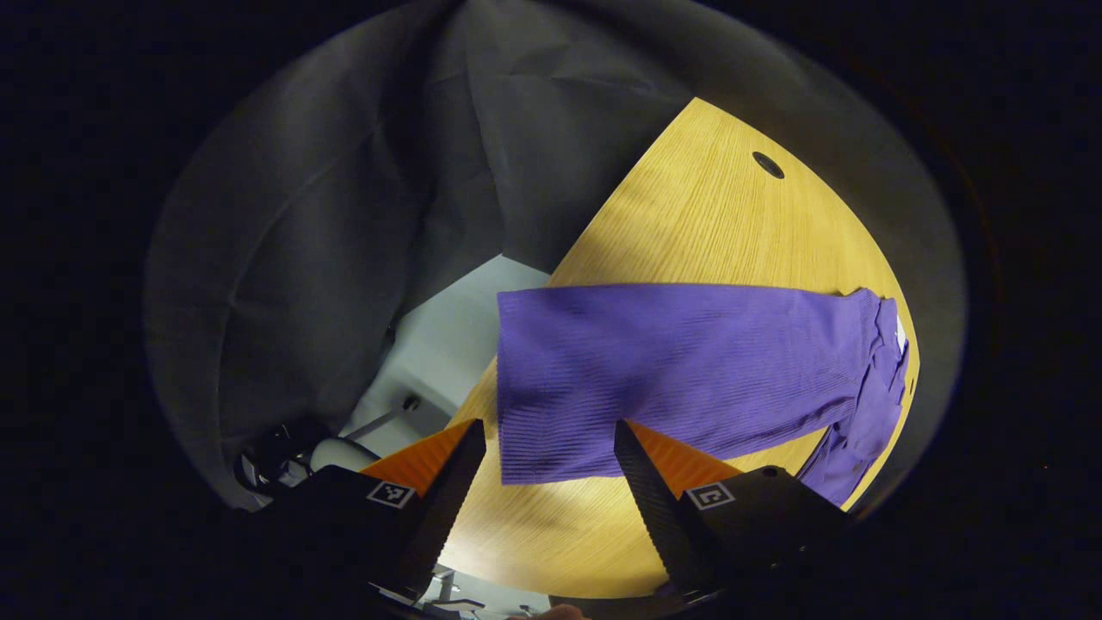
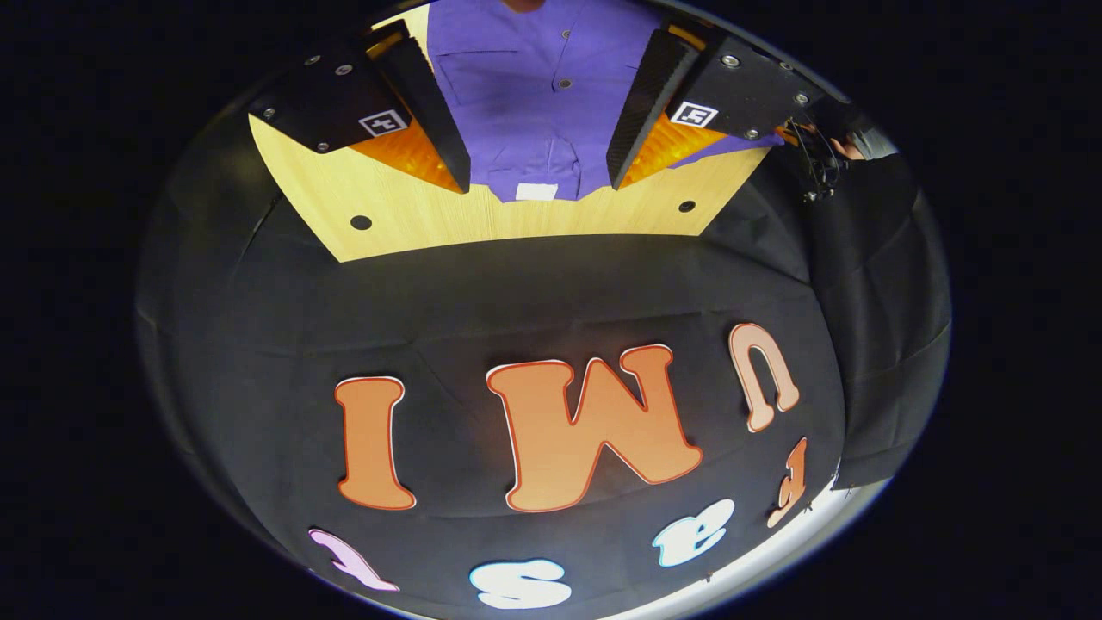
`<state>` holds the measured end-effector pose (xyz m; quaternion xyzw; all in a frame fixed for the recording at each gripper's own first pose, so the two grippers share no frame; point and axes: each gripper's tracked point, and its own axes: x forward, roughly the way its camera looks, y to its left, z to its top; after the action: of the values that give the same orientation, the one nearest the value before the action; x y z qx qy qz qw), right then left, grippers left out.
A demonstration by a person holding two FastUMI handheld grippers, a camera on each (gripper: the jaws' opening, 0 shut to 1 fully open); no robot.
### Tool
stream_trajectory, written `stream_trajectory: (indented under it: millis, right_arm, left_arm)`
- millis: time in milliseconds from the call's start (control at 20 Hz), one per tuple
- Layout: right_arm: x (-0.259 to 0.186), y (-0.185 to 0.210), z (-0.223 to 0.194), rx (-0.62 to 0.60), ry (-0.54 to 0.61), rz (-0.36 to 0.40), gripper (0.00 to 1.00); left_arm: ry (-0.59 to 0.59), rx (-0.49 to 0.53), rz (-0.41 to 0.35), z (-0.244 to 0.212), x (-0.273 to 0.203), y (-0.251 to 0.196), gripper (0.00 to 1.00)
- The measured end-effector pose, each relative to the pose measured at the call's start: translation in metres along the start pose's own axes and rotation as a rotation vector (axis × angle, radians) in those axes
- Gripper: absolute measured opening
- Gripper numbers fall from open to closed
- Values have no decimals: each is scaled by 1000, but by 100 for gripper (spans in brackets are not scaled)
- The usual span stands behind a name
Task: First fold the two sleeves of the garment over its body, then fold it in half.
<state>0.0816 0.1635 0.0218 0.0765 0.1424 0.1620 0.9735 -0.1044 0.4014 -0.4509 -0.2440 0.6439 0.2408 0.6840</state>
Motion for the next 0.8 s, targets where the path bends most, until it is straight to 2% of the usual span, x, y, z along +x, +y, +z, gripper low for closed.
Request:
stream_trajectory:
  millis: [250, 300, 400, 550, 700, 750, 800]
  right_arm:
    - [-3, -4, -2, -23, 11, -10, 95]
    - [-3, -5, -2, -26, 10, -13, 95]
    - [-4, -9, -1, -28, 9, -14, 95]
    - [-9, -5, 1, -15, 1, 24, 95]
    - [-10, -16, -2, -26, 0, 9, 95]
    - [-11, -18, -1, -20, 0, 11, 95]
    - [-12, -20, -2, -11, 4, 14, 95]
  left_arm:
    - [49, -19, 38, -3, 11, 5, 96]
    - [61, -15, 52, -4, 11, 7, 86]
    - [68, -2, 50, -5, 9, 1, 80]
    - [65, 4, 40, 0, 11, -13, 56]
    - [40, 41, 30, 6, 11, -19, 16]
    - [37, 46, 30, 5, 13, -20, 16]
    - [32, 55, 19, 8, 13, -23, 10]
